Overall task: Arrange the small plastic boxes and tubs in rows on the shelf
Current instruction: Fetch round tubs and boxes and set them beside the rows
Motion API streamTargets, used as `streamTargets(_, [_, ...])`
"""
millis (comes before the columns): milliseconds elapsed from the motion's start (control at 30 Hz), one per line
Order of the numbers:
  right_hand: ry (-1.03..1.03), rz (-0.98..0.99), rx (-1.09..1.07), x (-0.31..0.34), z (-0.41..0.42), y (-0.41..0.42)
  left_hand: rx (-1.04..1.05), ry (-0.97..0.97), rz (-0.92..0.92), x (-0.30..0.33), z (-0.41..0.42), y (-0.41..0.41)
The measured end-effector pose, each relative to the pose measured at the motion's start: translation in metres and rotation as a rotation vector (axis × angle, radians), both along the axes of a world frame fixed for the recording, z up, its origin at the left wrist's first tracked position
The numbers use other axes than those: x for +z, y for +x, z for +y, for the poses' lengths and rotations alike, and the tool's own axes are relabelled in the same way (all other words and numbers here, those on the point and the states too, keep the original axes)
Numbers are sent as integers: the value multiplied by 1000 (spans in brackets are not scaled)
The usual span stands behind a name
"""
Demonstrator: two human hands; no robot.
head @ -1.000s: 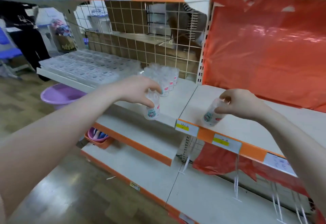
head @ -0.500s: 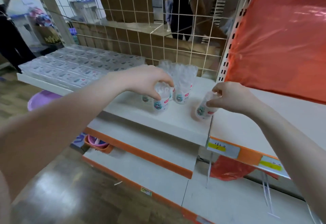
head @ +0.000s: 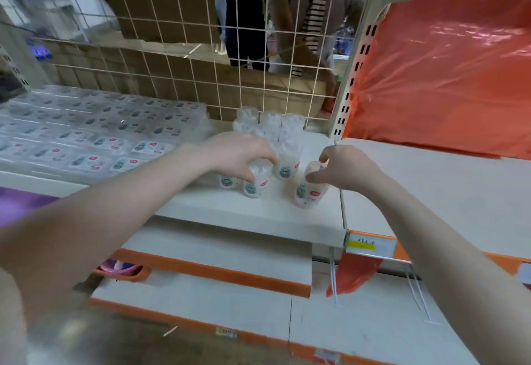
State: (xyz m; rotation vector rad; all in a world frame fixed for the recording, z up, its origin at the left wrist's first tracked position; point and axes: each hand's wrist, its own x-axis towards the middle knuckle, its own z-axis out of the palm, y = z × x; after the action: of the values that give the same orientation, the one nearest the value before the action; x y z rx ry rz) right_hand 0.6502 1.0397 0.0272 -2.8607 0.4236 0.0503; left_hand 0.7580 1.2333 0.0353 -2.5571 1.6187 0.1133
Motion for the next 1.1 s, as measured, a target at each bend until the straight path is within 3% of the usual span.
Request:
streamTargets(200, [-35,5,-69,2,22,7,-34,-46,-30,-8,10,12])
streamTargets(467, [-39,22,5,0,33,13,-91,-107,-97,-22,19,21])
streamTargets(1100, [-51,-18,197,3,49,20,-51,-206,10,-21,60,37])
